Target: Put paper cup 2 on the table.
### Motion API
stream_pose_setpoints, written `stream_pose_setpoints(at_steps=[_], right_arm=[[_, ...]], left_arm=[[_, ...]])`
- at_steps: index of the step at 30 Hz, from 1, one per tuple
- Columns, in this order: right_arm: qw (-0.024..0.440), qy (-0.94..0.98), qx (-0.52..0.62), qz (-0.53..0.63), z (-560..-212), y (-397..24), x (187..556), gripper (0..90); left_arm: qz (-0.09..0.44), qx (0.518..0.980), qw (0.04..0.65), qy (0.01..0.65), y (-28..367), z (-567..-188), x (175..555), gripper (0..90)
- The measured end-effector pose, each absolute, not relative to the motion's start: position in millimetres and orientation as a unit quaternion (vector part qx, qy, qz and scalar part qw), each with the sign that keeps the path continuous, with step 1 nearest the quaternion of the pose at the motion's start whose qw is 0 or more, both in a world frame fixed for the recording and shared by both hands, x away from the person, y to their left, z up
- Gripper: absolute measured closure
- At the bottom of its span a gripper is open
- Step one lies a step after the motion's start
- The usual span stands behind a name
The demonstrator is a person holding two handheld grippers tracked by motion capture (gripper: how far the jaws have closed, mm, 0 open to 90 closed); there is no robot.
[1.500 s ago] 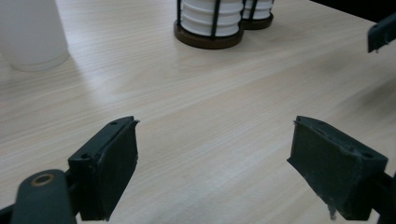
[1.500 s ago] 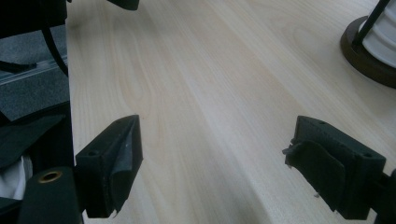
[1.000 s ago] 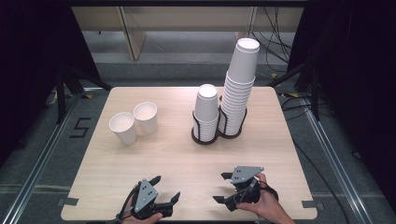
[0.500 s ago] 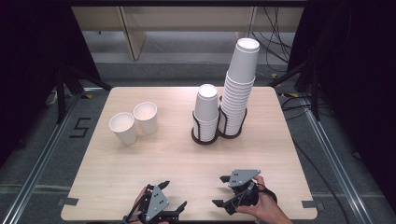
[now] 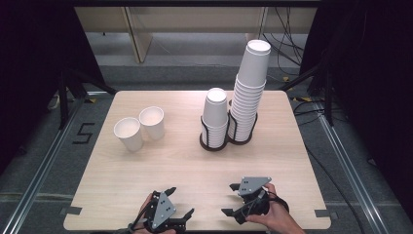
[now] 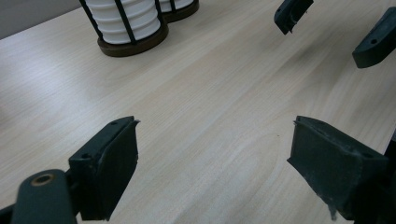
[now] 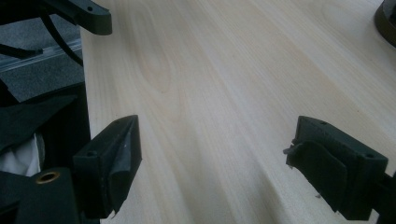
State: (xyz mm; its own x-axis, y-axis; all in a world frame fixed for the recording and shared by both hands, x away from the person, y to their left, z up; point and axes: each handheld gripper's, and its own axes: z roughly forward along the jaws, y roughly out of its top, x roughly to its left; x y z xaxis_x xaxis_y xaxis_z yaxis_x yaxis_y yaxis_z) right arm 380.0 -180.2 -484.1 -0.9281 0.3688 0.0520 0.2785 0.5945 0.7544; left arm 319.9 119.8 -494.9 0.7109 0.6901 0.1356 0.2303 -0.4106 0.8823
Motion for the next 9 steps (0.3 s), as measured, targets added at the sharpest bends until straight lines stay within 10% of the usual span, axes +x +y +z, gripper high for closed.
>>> stream_pose_setpoints(at_steps=[9], right_arm=[[0.056,0.891,0.183,0.412,-484.2,-180.9,380.3,16.6]], left_arm=[[0.25,0.793,0.467,0.301,123.7,-494.8,324.5,14.8]])
